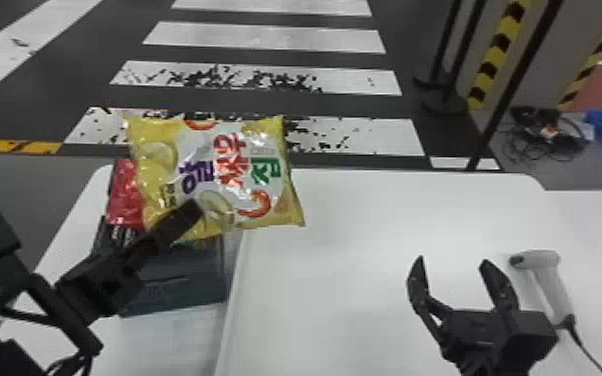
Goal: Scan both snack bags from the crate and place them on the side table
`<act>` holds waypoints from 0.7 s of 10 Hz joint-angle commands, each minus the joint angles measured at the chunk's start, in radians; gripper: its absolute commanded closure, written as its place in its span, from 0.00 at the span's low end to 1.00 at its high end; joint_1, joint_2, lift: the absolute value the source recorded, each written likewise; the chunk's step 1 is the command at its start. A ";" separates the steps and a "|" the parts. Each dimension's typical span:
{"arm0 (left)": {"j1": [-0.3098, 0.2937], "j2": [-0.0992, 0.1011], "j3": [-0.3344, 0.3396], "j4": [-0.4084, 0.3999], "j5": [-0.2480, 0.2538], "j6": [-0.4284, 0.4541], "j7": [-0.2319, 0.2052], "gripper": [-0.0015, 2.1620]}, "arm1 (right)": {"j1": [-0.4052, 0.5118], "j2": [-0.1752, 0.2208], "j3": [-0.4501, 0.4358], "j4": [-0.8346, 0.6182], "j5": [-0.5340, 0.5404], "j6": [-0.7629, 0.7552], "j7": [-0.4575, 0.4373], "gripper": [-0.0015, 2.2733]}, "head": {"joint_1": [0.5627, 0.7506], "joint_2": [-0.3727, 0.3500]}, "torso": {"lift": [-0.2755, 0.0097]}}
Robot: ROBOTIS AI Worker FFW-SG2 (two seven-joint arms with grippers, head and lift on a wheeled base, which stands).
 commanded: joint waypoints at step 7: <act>0.020 -0.003 -0.371 0.290 -0.144 -0.176 -0.029 0.99 | 0.014 0.002 -0.051 -0.006 -0.010 0.000 -0.015 0.05 | 0.70 0.13 | 0.63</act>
